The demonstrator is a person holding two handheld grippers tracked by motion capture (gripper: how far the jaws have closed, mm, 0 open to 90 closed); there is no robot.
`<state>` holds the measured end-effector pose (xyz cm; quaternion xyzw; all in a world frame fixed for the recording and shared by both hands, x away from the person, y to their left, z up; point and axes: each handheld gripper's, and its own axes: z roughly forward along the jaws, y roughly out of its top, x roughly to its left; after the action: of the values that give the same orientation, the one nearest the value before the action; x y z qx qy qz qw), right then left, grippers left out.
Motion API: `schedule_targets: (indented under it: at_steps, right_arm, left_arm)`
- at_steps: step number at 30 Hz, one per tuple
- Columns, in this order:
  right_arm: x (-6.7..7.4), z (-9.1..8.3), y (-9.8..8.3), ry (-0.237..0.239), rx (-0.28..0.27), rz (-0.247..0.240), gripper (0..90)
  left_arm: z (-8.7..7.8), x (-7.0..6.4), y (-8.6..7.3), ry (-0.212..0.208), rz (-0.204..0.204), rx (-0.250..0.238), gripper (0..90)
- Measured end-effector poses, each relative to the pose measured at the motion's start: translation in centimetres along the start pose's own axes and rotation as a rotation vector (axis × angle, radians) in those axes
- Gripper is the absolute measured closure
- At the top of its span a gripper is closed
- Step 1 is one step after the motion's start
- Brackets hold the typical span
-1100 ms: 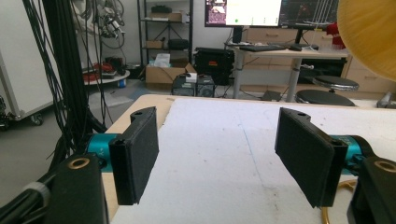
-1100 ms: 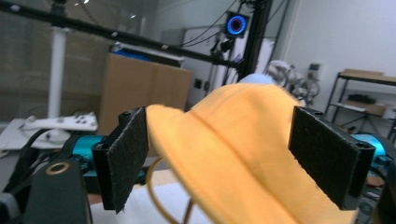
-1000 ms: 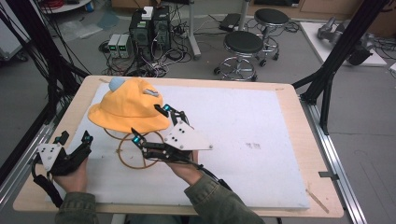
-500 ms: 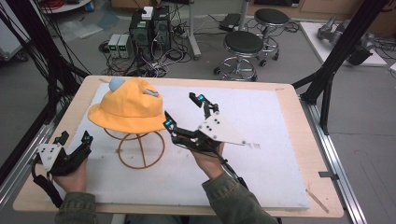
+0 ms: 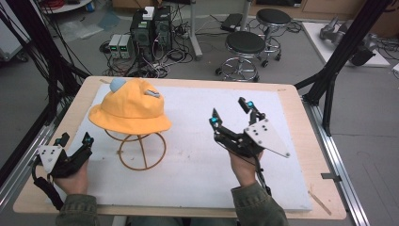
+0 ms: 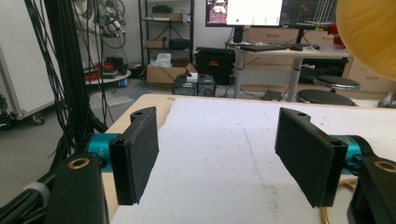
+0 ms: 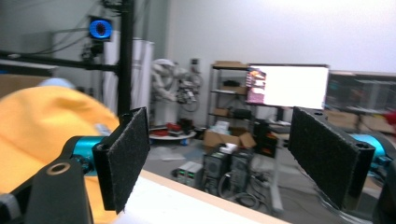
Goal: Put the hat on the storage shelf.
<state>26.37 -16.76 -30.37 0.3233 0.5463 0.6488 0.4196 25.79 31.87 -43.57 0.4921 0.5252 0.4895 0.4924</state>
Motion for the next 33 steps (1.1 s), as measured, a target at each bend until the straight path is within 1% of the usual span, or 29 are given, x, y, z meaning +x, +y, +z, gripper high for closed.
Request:
schedule_targets:
  at_steps: [2, 6, 7, 8, 9, 12, 15, 16, 17, 20, 22, 27, 29, 33]
  right_arm:
    - [-1.1, -0.7, 0.1, -0.036, -0.007, 0.023, 19.7]
    - [-2.5, -1.7, 0.0, -0.076, -0.007, 0.057, 19.6]
    - [-3.0, -2.1, -0.2, -0.098, 0.001, 0.054, 19.6]
    - [-3.0, -2.1, -0.2, -0.098, 0.001, 0.054, 19.6]
    - [-3.3, -2.4, -0.3, -0.112, 0.017, 0.053, 19.6]
    - [-4.0, -3.0, -0.6, -0.138, 0.024, 0.048, 19.6]
    - [-4.7, -3.5, -1.0, -0.166, 0.045, 0.052, 19.6]
    - [-5.0, -3.7, -1.2, -0.173, 0.058, 0.056, 19.6]
    - [-5.3, -4.0, -1.4, -0.19, 0.078, 0.048, 19.6]
    - [-5.6, -4.2, -1.6, -0.21, 0.096, 0.048, 19.6]
    - [-5.9, -4.5, -1.7, -0.231, 0.105, 0.038, 19.5]
    - [-6.5, -4.9, -2.1, -0.289, 0.182, 0.031, 19.6]
    - [-6.8, -5.2, -2.3, -0.305, 0.186, 0.028, 19.5]
    - [-7.3, -5.8, -3.1, -0.333, 0.201, 0.038, 19.5]
  left_arm:
    - [0.0, -0.1, 0.0, -0.001, 0.003, 0.001, 30.4]
    - [-0.1, -0.2, 0.0, -0.003, 0.004, 0.001, 30.4]
    - [-0.1, -0.2, 0.0, -0.003, 0.005, 0.002, 30.4]
    - [-0.1, -0.2, 0.0, -0.002, 0.005, 0.002, 30.4]
    - [-0.1, -0.2, 0.0, -0.001, 0.004, 0.001, 30.4]
    - [-0.1, -0.2, 0.0, 0.0, 0.001, -0.001, 30.4]
    - [-0.1, -0.1, 0.0, 0.001, 0.001, 0.0, 30.4]
    - [-0.1, -0.1, 0.0, 0.001, 0.001, -0.001, 30.4]
    - [-0.1, -0.1, 0.0, 0.001, 0.001, 0.0, 30.4]
    - [-0.1, -0.2, 0.0, 0.0, 0.0, -0.001, 30.4]
    - [-0.1, -0.2, 0.0, 0.0, 0.0, -0.001, 30.4]
    - [-0.2, -0.1, 0.0, 0.002, 0.001, 0.001, 30.4]
    - [-0.2, -0.1, 0.0, 0.003, 0.002, 0.001, 30.4]
    - [-0.1, -0.2, 0.0, 0.0, 0.0, 0.002, 30.4]
